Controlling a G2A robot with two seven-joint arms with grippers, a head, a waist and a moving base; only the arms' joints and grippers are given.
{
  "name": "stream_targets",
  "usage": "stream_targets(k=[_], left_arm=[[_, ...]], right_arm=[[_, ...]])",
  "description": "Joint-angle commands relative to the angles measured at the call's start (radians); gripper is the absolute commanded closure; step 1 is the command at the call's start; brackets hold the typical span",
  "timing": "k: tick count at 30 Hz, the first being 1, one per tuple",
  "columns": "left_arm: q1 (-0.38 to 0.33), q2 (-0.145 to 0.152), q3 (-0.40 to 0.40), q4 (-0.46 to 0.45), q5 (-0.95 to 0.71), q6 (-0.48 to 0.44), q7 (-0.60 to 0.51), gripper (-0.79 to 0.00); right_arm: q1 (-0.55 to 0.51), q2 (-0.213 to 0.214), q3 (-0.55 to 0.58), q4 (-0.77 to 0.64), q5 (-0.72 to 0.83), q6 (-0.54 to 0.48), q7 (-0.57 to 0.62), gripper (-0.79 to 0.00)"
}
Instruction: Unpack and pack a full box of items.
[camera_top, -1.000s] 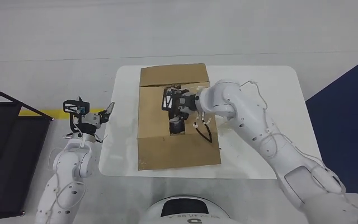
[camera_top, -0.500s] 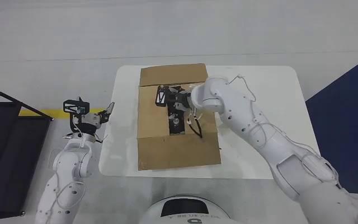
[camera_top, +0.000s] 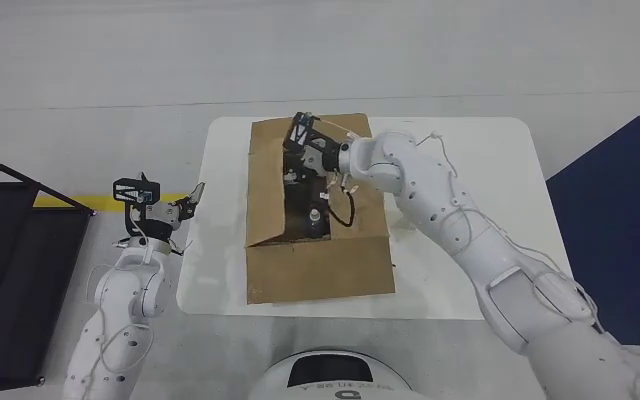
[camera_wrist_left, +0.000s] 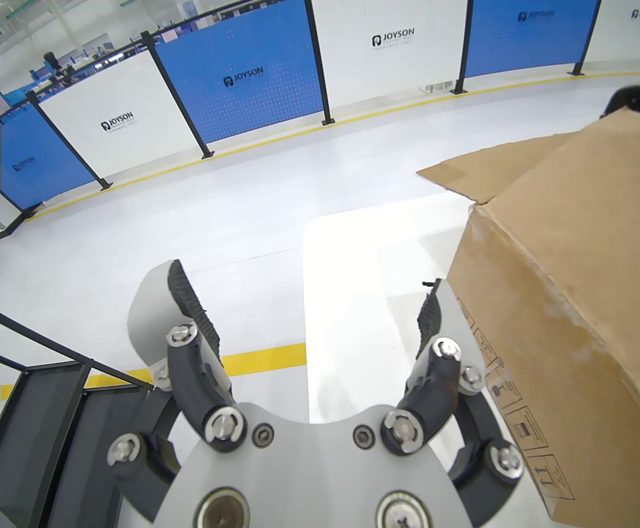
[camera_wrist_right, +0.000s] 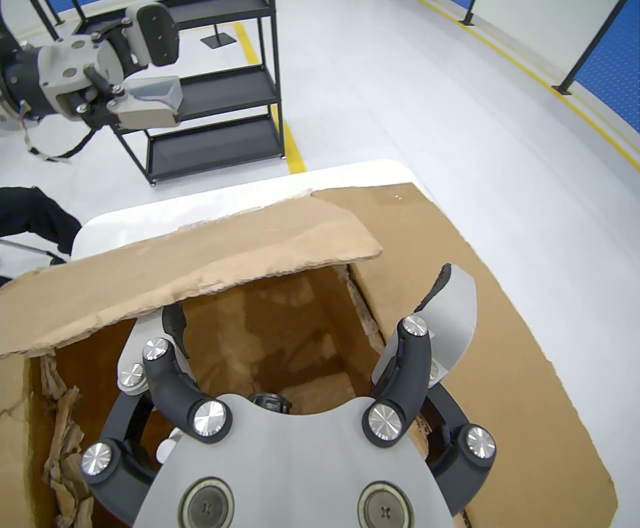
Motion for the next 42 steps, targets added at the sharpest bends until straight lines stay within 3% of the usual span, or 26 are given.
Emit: stream_targets(k=[1, 15, 24, 28, 35, 38, 42], left_arm=[[0.000, 0.000, 0.000, 0.000, 0.000, 0.000, 0.000, -0.785], [-0.001, 0.000, -0.002, 0.001, -0.003, 0.003, 0.000, -0.785], [-0.021, -0.007, -0.093, -0.001, -0.090, 0.085, 0.027, -0.785], [-0.038, -0.010, -0.050, -0.029, -0.076, 0.052, 0.012, -0.785], [-0.089, -0.022, 0.162, 0.004, 0.125, 0.022, -0.053, -0.785], [-0.098, -0.027, 0.203, 0.028, 0.177, 0.039, -0.057, -0.785], [-0.106, -0.030, 0.206, 0.056, 0.181, 0.050, -0.059, -0.785]], right_arm=[[0.015, -0.016, -0.019, -0.011, 0.006, 0.029, -0.004, -0.785], [0.179, -0.199, -0.238, 0.193, 0.014, 0.052, 0.023, -0.785], [0.216, -0.299, -0.314, 0.334, -0.013, 0.060, 0.071, -0.785], [0.231, -0.325, -0.317, 0.384, -0.016, 0.042, 0.062, -0.785], [0.248, -0.310, -0.261, 0.424, -0.046, 0.032, -0.047, -0.785], [0.240, -0.272, -0.211, 0.401, -0.076, 0.054, -0.086, -0.785], [0.189, -0.189, -0.100, 0.294, -0.130, 0.103, -0.119, -0.785]])
